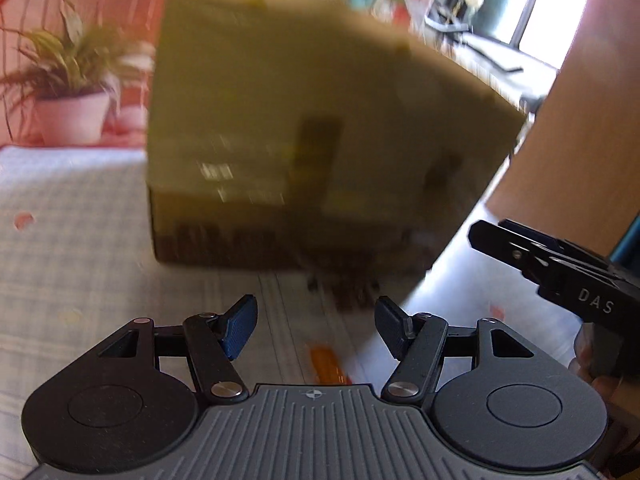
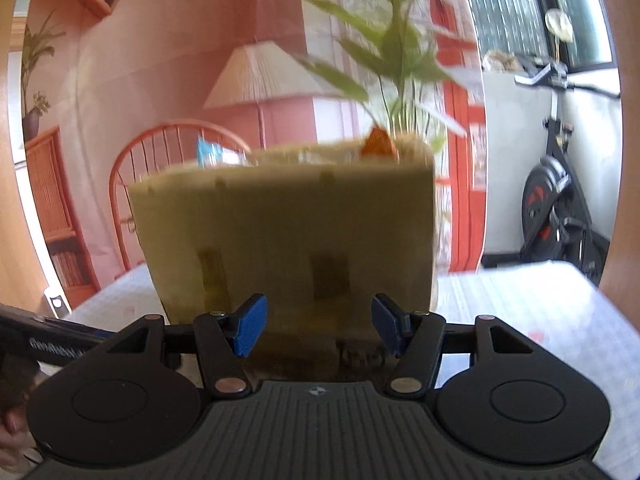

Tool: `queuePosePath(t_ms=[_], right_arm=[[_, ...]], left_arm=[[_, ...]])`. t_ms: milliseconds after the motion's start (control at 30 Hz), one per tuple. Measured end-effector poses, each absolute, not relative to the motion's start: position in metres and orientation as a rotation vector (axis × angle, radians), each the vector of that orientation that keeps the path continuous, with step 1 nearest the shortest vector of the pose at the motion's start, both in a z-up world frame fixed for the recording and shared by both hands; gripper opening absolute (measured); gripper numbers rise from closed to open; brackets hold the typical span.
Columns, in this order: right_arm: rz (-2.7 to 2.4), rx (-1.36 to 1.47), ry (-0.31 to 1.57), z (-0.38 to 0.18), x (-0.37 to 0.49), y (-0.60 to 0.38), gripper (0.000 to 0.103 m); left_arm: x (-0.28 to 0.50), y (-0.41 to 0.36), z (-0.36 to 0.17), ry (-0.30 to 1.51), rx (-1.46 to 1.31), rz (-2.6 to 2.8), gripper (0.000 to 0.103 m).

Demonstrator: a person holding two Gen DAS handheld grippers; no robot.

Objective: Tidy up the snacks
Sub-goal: 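Move both grippers back down toward the last snacks on the table, then grasp the orange sausage in red wrapper with the left gripper while the right grasps the brown jerky packet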

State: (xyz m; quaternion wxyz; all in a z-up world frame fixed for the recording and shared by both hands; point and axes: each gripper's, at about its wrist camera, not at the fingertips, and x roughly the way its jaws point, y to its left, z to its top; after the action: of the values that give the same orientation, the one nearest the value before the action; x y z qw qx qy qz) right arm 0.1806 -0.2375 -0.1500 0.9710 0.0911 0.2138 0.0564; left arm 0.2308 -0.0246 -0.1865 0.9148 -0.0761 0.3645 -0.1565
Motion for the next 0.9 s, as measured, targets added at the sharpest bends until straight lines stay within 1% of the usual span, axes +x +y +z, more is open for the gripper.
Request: queuePosePath(t_ms=[233, 500, 533, 567, 600, 733, 900], right_arm=[[0.104, 0.219, 0.524, -0.196, 0.177, -0.239, 0.061], [0.098, 0.27, 0.556, -0.214, 0.176, -0.242, 0.061], [0.099, 0.271, 0.559, -0.215, 0.177, -0.241, 0.061], [0.099, 0.272, 0.562, -0.216, 0.177, -0.241, 0.061], [0.099, 0.273, 0.565, -0.217, 0.178, -0.241, 0.061], [0.098, 0.278, 0.579, -0.219, 0.179, -0.241, 0.061], [0.113, 0.262, 0.61, -0.222, 0.185, -0.234, 0.061]], left_arm=[[0.232, -0.045, -0.222, 0.829, -0.11, -0.325, 0.067], [0.228, -0.061, -0.237, 0.823, -0.039, -0.304, 0.066], [0.228, -0.062, -0.237, 0.819, -0.032, -0.298, 0.061], [0.227, -0.062, -0.238, 0.813, -0.024, -0.294, 0.054], [0.227, -0.063, -0.238, 0.808, -0.015, -0.289, 0.04], [0.225, -0.062, -0.234, 0.792, -0.021, -0.293, 0.037], [0.217, -0.044, -0.226, 0.768, -0.06, -0.272, 0.037]])
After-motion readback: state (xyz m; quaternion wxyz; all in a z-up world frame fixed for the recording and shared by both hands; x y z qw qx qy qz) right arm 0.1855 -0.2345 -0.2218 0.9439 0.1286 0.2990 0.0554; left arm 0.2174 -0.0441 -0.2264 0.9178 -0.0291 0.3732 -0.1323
